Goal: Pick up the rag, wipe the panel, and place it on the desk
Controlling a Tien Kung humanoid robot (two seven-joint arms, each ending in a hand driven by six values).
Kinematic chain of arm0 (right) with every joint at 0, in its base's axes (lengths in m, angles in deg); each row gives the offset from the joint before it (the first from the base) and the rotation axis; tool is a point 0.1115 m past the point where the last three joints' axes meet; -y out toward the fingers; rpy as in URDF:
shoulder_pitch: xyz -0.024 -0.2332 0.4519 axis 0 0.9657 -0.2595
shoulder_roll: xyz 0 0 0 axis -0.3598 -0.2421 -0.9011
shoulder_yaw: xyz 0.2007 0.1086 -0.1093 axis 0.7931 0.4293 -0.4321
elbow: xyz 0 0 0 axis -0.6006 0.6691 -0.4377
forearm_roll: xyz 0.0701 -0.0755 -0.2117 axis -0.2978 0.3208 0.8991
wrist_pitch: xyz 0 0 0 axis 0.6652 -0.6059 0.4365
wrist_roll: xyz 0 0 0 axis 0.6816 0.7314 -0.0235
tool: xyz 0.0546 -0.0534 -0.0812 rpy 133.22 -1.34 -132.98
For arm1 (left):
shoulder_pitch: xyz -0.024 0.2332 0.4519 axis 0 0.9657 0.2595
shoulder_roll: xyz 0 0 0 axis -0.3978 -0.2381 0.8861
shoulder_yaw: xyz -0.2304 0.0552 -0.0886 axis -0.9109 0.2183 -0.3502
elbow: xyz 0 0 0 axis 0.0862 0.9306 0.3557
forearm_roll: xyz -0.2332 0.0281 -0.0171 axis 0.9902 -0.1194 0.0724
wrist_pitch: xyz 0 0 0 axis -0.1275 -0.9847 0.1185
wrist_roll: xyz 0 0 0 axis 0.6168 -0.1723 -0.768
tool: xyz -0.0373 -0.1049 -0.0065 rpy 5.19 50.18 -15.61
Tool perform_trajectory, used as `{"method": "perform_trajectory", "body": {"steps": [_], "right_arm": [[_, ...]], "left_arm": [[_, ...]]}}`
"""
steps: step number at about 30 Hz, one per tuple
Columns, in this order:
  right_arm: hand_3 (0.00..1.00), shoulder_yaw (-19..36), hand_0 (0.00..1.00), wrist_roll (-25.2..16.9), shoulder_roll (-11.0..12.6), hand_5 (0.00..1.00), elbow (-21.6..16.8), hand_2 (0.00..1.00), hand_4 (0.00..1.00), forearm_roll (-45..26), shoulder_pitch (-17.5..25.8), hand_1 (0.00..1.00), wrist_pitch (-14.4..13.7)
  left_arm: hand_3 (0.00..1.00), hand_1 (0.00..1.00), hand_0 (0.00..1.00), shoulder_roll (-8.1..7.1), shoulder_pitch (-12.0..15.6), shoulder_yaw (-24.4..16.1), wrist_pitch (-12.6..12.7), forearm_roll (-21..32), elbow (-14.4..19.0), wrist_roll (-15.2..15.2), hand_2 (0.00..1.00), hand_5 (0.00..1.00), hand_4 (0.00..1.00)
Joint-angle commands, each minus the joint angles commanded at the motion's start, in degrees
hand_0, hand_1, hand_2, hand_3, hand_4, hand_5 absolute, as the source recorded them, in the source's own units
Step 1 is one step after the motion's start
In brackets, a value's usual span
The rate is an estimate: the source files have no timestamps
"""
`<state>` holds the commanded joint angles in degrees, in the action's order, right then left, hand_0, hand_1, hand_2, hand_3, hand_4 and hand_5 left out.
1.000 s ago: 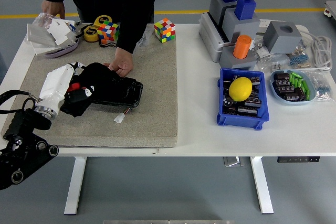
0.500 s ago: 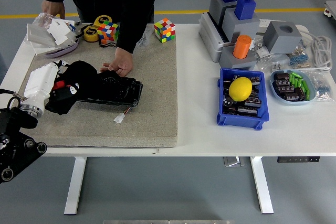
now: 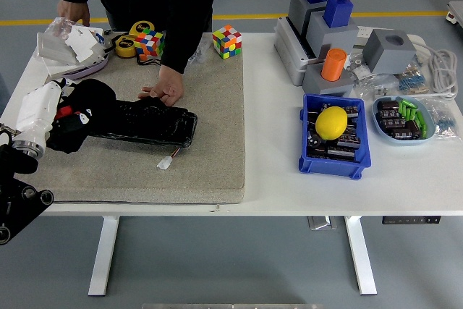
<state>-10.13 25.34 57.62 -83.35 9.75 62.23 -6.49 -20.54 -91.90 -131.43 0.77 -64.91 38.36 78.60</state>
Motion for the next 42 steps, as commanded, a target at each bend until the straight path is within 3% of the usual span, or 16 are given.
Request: {"method": "perform_trajectory", "body": {"steps": [9, 27, 42], "right_arm": [[0.616, -0.08, 0.721, -0.06, 0.0, 0.608, -0.04, 0.674, 0.998, 0.03, -0.01, 0.624, -0.02], [0.615, -0.37, 0.722, -0.28, 0.08, 0.607, 0.08, 0.674, 0.998, -0.11, 0.01, 0.623, 0.17], [0.614, -0.38, 0.722, -0.38, 0.27, 0.605, 0.17, 0.674, 0.998, -0.27, -0.07, 0.623, 0.35]], "left_arm": [[0.667, 0.084, 0.175, 1.05, -0.1, 0.56, 0.13, 0.36, -0.51, -0.19, 0.215, 0.111, 0.567], [0.667, 0.084, 0.176, 3.66, -1.08, 6.65, 0.19, -0.13, 4.15, 0.86, 0.215, 0.108, 0.566], [0.667, 0.084, 0.176, 4.35, -2.55, 11.27, -0.05, -1.11, 8.21, 2.12, 0.215, 0.108, 0.565]]}}
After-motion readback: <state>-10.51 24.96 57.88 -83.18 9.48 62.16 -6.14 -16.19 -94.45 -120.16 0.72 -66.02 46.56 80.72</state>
